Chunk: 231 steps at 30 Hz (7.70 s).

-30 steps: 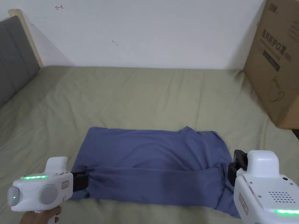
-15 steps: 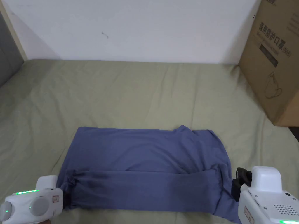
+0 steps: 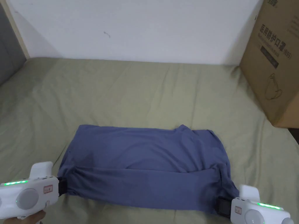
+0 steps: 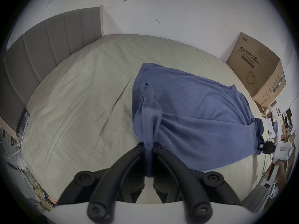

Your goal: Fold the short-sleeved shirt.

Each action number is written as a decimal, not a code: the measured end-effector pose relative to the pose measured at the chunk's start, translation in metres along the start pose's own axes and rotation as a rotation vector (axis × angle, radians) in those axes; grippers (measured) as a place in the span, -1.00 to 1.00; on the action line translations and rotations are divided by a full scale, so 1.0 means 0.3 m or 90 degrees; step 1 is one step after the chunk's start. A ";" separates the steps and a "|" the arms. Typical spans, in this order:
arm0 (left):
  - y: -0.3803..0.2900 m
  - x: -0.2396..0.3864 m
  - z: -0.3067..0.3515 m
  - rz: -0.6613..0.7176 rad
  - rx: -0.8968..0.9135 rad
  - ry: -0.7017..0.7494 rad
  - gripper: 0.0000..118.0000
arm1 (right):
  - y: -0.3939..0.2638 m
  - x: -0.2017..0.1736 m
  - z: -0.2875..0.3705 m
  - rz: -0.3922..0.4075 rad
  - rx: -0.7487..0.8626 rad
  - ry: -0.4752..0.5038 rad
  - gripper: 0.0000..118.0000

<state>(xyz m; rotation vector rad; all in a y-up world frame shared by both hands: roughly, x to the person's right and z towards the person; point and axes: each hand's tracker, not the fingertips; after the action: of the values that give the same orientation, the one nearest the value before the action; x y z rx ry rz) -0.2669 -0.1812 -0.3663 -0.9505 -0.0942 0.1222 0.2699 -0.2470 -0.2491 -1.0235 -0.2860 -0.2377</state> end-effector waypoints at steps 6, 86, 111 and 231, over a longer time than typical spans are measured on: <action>-0.023 -0.037 0.014 0.030 -0.005 -0.013 -0.89 | -0.018 0.000 0.130 -0.007 0.046 0.030 -0.88; 0.404 0.086 -0.547 -0.064 -0.119 0.035 -0.25 | 0.393 -0.212 0.303 0.084 0.351 -0.008 -1.00; 0.403 0.102 -0.213 -0.079 0.021 -0.031 -0.96 | 0.530 -0.124 -0.184 0.117 0.050 -0.028 -1.00; -0.056 -0.123 0.382 0.019 -0.051 -0.111 -0.86 | 0.016 -0.211 0.753 0.151 0.432 0.020 -1.00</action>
<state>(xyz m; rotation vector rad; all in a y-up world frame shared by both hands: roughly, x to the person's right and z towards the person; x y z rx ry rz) -0.3176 -0.1039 -0.2875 -1.0197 -0.2474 0.2298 0.1845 -0.0457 -0.1642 -0.3736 -0.1914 0.0630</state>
